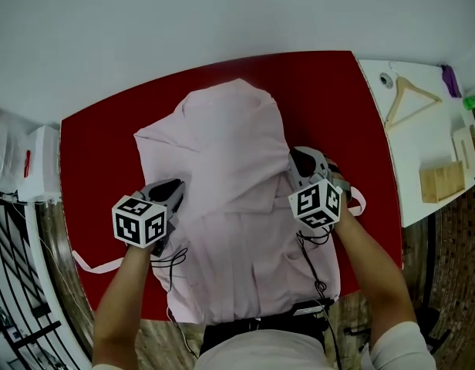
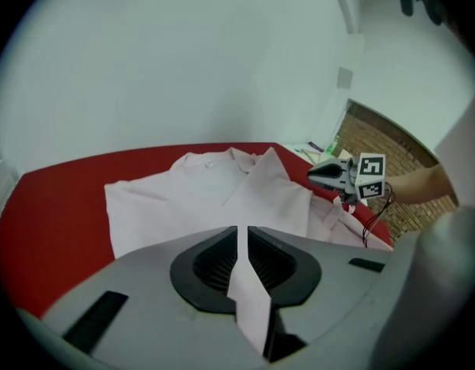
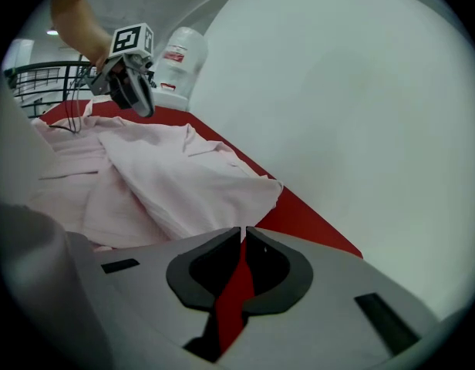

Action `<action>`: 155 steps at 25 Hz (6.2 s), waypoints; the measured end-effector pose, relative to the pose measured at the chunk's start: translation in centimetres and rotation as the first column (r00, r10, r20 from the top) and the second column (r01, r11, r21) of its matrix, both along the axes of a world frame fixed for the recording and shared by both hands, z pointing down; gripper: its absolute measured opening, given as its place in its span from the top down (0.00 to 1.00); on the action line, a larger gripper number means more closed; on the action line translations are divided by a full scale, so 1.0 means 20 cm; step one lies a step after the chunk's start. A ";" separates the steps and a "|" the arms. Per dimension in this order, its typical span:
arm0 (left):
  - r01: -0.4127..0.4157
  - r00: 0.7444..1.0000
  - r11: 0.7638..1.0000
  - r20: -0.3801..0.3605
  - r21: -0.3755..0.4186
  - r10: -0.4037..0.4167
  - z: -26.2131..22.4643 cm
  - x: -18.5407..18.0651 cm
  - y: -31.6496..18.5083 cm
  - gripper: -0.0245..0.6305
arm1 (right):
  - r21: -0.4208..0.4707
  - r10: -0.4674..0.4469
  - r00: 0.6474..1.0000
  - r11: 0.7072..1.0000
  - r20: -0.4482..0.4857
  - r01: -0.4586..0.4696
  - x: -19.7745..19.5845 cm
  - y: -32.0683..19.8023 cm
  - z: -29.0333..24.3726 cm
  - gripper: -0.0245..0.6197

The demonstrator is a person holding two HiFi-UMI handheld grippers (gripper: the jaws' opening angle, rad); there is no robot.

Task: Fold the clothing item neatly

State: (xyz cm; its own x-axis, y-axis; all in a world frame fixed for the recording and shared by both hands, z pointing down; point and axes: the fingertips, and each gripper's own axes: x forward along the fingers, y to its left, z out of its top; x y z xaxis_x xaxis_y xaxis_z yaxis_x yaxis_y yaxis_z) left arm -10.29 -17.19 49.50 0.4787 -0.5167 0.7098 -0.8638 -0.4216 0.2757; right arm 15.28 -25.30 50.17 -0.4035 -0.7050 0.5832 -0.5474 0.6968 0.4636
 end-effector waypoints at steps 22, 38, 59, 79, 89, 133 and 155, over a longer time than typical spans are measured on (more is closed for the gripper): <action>-0.364 0.928 0.908 0.160 0.206 0.335 -0.01 0.62 -0.85 0.90 | -0.258 0.092 0.991 0.964 0.100 -0.063 -0.03 0.33 0.21 0.93; -0.731 0.640 0.679 0.417 0.069 0.646 0.28 1.04 -1.17 0.94 | -0.286 0.345 0.933 0.909 0.105 -0.304 0.27 0.20 0.23 0.94; -0.565 0.781 0.812 0.412 0.144 0.471 0.27 1.03 -1.29 0.94 | -0.281 0.460 0.880 0.865 0.116 -0.415 0.44 0.16 0.22 0.94; -0.295 0.896 0.951 0.374 0.099 0.239 0.08 -0.17 -0.94 0.94 | -0.264 0.263 0.946 0.942 0.192 -0.208 -0.12 0.35 0.09 0.94; -0.200 0.923 0.977 0.348 0.068 0.165 0.17 -0.56 -0.73 0.94 | -0.169 0.098 0.974 0.984 0.204 -0.064 -0.56 0.16 -0.06 0.94; -0.070 0.997 0.978 0.053 0.195 0.061 0.04 -0.56 -0.64 0.94 | -0.104 -0.024 0.995 0.994 0.093 0.033 -1.29 -0.52 0.04 0.94; 0.015 0.996 0.978 -0.085 0.209 0.003 -0.26 -0.51 0.02 0.95 | -0.138 -0.042 0.991 0.989 0.127 0.059 -1.19 0.26 -0.15 0.93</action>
